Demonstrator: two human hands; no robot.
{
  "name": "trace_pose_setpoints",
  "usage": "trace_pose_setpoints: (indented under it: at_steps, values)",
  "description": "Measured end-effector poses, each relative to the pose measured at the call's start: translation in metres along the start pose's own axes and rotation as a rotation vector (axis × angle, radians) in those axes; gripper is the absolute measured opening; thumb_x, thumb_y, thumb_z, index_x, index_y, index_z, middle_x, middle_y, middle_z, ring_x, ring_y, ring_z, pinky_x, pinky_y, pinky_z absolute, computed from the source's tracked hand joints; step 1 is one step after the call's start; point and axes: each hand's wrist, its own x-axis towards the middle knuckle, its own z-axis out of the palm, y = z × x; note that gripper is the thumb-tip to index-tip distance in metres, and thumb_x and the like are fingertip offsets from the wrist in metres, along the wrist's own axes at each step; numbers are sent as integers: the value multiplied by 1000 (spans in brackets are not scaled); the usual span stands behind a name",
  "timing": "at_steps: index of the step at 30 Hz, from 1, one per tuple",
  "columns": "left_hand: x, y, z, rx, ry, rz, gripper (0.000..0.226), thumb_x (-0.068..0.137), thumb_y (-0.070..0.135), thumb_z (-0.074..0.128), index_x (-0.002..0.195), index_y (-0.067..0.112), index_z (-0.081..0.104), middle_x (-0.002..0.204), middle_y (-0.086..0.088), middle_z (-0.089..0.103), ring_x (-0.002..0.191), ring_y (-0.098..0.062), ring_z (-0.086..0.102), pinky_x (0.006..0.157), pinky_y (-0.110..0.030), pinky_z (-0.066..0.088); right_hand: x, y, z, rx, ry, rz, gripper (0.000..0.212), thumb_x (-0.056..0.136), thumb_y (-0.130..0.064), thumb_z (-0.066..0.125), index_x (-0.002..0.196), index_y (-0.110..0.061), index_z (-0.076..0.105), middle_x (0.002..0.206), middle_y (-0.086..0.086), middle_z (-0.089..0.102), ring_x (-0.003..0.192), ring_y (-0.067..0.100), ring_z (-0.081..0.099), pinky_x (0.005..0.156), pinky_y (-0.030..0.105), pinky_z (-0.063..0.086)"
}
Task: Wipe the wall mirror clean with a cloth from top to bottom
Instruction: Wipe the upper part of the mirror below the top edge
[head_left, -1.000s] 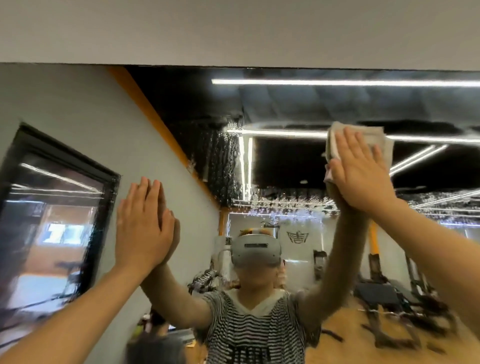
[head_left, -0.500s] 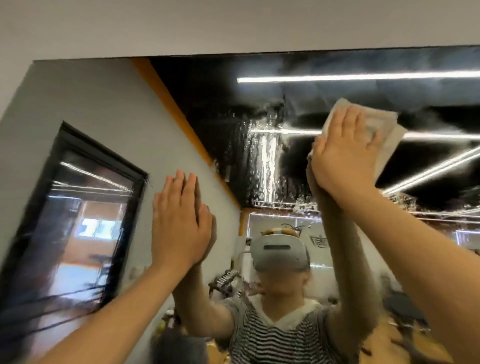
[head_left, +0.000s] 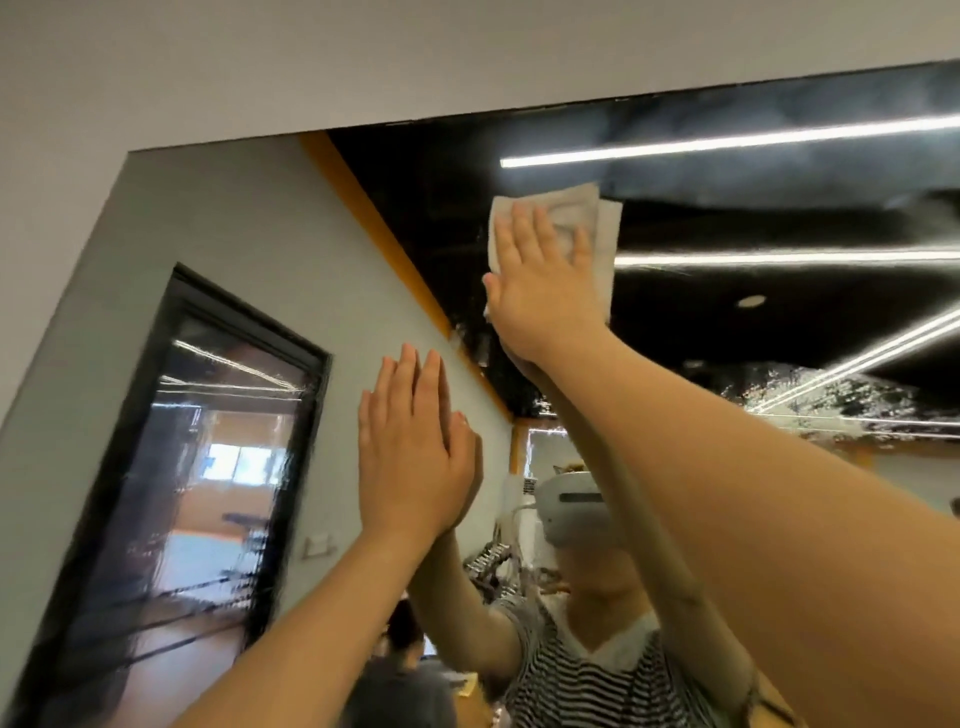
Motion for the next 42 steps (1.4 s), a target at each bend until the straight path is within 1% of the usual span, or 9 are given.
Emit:
trace_pose_setpoints:
  at_steps: [5, 11, 15, 18, 21, 31, 35, 39, 42]
  values:
    - [0, -1, -1, 3, -16, -11, 72, 89, 44, 14, 153, 13, 25, 161, -7, 19, 149, -23, 10, 121, -42, 7, -26, 36, -4, -50, -16, -38, 59, 104, -36, 18, 155, -12, 2, 163, 8, 1, 150, 22, -2, 118, 48, -2]
    - [-1, 2, -4, 9, -28, -21, 65, 93, 36, 25, 152, 11, 25, 161, -9, 18, 149, -24, 9, 121, -40, 5, -62, 107, -24, -38, -44, 115, 60, 101, -37, 10, 155, -13, 2, 163, 6, -2, 150, 20, -4, 118, 43, -5]
    - [-2, 3, -4, 10, -21, -15, 68, 91, 40, 18, 153, 12, 22, 161, -8, 16, 149, -22, 7, 119, -35, -1, -82, 124, -27, -21, -36, 218, 63, 99, -39, 8, 155, -13, 1, 163, 7, -4, 150, 20, -6, 118, 44, -7]
    - [-1, 2, -4, -2, -21, -14, 64, 94, 37, 22, 154, 14, 19, 162, -6, 12, 150, -19, 3, 117, -32, -5, -78, 108, -20, 45, 2, 334, 60, 104, -32, 21, 155, -11, -2, 163, 8, -6, 150, 22, -7, 117, 46, -11]
    - [-2, 1, -3, -18, -16, -14, 64, 94, 37, 21, 154, 15, 17, 162, -5, 10, 148, -15, -3, 116, -31, -9, -65, 85, -13, 70, 50, 396, 61, 104, -31, 23, 155, -9, -1, 163, 10, -4, 150, 25, -6, 117, 48, -9]
    - [-2, 0, -3, -81, -6, -1, 70, 89, 42, 12, 154, 16, 20, 162, -5, 13, 149, -19, 3, 116, -33, -8, -21, -28, 12, 2, 11, 100, 61, 103, -36, 21, 156, -11, 2, 163, 11, -2, 150, 26, -5, 116, 52, -8]
    - [-2, -1, -2, -45, 3, 8, 65, 91, 36, 24, 150, 11, 30, 158, -11, 25, 148, -25, 16, 117, -42, 4, -19, -31, 13, -20, -19, 100, 62, 103, -38, 19, 155, -12, -1, 163, 9, -5, 150, 25, -7, 117, 51, -7]
    - [-2, -2, -1, -46, -25, 25, 66, 91, 36, 22, 151, 11, 27, 159, -11, 23, 148, -26, 14, 116, -43, 3, -21, -28, 5, -35, -65, 77, 64, 103, -42, 22, 155, -14, -2, 163, 8, -6, 150, 24, -7, 118, 49, -5]
    - [-2, -2, -1, -28, -22, 27, 63, 92, 35, 25, 150, 11, 32, 157, -13, 29, 147, -29, 21, 115, -45, 9, -18, -27, -3, -52, -86, 75, 67, 102, -46, 26, 155, -13, 4, 163, 9, 0, 149, 27, 2, 118, 48, 1]
